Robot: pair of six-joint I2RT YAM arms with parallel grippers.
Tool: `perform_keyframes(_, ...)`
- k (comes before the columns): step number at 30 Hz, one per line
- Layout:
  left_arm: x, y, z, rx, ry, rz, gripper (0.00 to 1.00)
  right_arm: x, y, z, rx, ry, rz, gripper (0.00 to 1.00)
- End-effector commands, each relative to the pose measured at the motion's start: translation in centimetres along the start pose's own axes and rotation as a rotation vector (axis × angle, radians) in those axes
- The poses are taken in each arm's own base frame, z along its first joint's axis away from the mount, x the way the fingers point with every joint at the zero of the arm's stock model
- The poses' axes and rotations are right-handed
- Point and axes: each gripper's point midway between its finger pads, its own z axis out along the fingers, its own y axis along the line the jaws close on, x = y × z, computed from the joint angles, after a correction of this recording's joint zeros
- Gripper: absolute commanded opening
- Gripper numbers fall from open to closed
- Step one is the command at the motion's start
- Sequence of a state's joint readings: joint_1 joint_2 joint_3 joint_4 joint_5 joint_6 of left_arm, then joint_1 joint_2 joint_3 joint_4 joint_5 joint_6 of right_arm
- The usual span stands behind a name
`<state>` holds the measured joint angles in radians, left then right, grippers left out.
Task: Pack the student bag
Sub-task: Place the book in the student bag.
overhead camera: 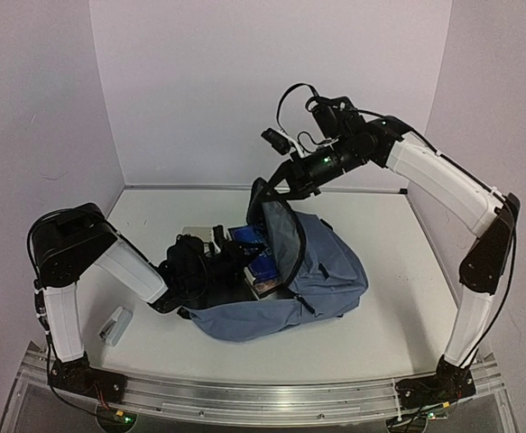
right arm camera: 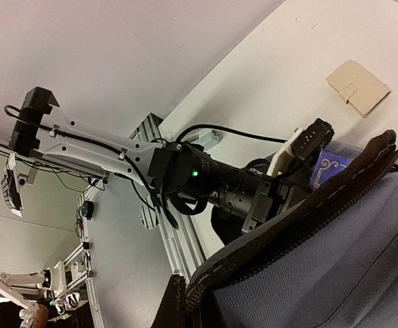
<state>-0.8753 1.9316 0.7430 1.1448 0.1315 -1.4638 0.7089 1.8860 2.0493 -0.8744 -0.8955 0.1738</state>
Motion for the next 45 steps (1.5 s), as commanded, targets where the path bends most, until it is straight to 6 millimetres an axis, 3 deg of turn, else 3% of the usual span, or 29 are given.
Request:
perform_keyframes(1, -1.2, -9.5, 1.1, 0.306, -0.027, 0.013, 0.00, -2.8, 2.1, -2.1, -0.049, -0.100, -0.094, 0.00)
perform_keyframes(5, -1.0, -7.3, 1.9, 0.228, -0.009, -0.025, 0.02, -1.6, -2.1, -3.4, 0.057, -0.109, -0.031, 0.00)
perform_keyframes(10, -0.1, -5.8, 1.9, 0.114, 0.040, -0.028, 0.26, 0.1, -6.4, -5.7, 0.168, -0.122, 0.037, 0.00)
perform_keyframes(12, 0.3, -6.1, 1.2, 0.106, 0.051, -0.018, 0.26, 0.6, -6.9, -6.1, 0.179, -0.123, 0.047, 0.00)
perform_keyframes(15, 1.2, -7.4, 0.4, 0.114, 0.087, 0.022, 0.04, 0.9, -7.1, -6.3, 0.192, -0.123, 0.045, 0.00)
perform_keyframes(16, 1.6, -7.8, 0.2, 0.107, 0.103, 0.039, 0.01, 0.8, -7.2, -6.3, 0.194, -0.123, 0.044, 0.00)
perform_keyframes(22, 3.0, -9.4, 1.1, 0.076, 0.145, 0.089, 0.00, 0.5, -7.3, -6.2, 0.189, -0.124, 0.052, 0.00)
perform_keyframes(28, 3.8, -9.1, 4.7, 0.108, 0.213, 0.052, 0.00, 0.2, -7.0, -6.2, 0.173, -0.130, 0.055, 0.00)
perform_keyframes(30, 4.0, -8.5, 5.4, 0.109, 0.228, 0.033, 0.08, 0.1, -6.9, -6.3, 0.174, -0.132, 0.053, 0.00)
perform_keyframes(32, 3.9, -7.6, 5.4, 0.083, 0.222, 0.021, 0.31, 0.2, -6.9, -6.4, 0.177, -0.135, 0.051, 0.00)
perform_keyframes(36, 3.3, -6.8, 3.7, -0.017, 0.178, 0.054, 0.60, 0.4, -7.2, -6.9, 0.186, -0.140, 0.056, 0.00)
perform_keyframes(39, 2.8, -6.5, 2.2, -0.122, 0.135, 0.110, 0.69, 0.4, -7.5, -7.2, 0.192, -0.144, 0.061, 0.00)
perform_keyframes(45, 2.3, -6.7, 0.1, -0.266, 0.098, 0.185, 0.66, 0.3, -7.5, -7.6, 0.189, -0.153, 0.065, 0.00)
